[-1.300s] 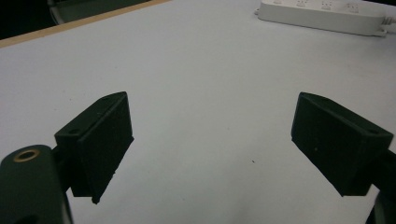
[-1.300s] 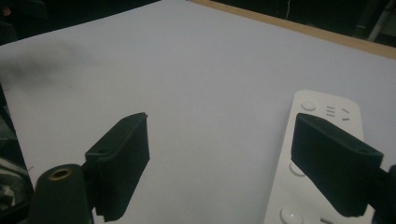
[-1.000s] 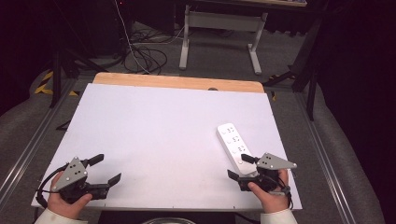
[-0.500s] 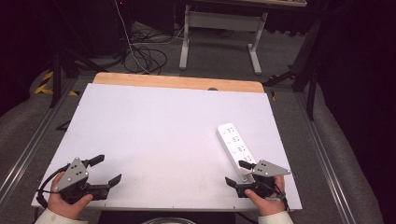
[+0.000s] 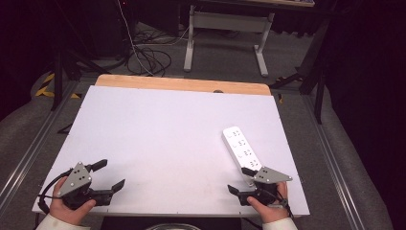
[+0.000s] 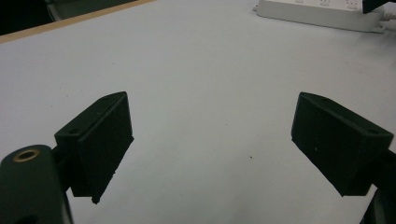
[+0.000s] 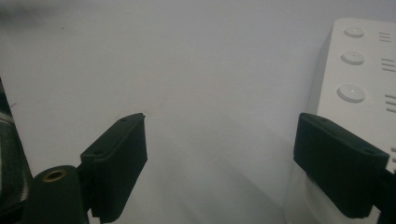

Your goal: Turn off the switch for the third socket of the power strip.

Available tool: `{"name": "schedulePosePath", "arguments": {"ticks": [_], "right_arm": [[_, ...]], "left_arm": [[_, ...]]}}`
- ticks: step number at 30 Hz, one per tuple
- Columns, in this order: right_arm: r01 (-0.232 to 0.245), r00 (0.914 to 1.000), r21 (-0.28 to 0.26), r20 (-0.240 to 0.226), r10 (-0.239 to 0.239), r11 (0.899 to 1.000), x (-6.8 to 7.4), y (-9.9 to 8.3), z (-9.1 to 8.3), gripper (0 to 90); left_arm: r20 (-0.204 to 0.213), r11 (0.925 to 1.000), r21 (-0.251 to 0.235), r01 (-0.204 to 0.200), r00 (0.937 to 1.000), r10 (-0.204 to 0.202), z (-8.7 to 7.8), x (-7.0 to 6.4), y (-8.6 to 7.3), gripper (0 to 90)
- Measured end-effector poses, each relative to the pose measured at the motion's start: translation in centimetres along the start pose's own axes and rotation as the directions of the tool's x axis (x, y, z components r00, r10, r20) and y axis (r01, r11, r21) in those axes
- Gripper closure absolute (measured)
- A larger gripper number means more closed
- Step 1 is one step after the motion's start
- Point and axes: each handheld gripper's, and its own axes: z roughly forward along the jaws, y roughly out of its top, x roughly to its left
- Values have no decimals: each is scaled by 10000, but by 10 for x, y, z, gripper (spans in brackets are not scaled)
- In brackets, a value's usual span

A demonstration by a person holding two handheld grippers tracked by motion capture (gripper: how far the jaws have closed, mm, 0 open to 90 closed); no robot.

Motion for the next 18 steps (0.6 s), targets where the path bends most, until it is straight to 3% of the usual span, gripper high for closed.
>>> {"name": "schedulePosePath", "arguments": {"ticks": [18], "right_arm": [[88, 9997, -207, 230, -83, 9997, -1, 2, -3, 180]], "left_arm": [[-35, 10000, -31, 4, 10000, -4, 0, 1, 0, 129]]}}
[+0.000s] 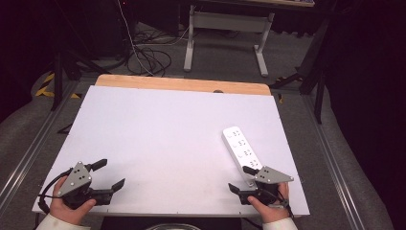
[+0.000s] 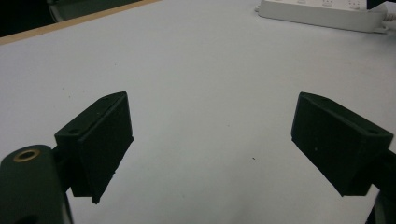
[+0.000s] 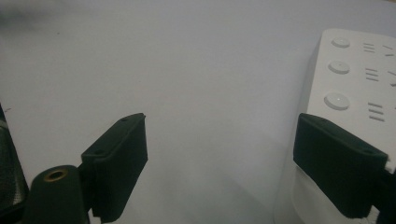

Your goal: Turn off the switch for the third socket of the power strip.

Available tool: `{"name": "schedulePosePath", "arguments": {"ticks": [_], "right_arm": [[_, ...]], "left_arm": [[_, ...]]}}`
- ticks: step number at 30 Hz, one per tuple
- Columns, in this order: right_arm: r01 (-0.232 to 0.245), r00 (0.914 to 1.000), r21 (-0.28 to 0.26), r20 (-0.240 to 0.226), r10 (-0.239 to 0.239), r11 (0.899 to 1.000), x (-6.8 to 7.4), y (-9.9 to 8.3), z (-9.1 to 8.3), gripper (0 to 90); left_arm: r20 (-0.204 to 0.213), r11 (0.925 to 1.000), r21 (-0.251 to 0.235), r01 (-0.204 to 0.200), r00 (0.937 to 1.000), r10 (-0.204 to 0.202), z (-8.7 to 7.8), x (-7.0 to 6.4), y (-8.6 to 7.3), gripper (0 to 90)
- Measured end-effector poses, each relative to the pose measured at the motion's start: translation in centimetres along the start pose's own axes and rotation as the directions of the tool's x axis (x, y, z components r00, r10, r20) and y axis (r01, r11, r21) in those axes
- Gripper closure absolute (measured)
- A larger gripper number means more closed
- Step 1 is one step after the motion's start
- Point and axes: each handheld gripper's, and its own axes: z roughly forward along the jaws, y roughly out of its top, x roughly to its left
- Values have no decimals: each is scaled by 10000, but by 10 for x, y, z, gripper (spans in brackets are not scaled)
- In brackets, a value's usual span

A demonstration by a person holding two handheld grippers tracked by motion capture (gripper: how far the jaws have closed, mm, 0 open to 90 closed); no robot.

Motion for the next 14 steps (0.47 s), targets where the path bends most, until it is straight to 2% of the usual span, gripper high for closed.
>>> {"name": "schedulePosePath", "arguments": {"ticks": [14], "right_arm": [[51, 10000, -54, 85, -51, 10000, 0, 1, -1, 180]], "left_arm": [[7, 9999, -32, -125, 9999, 125, 0, 0, 0, 136]]}}
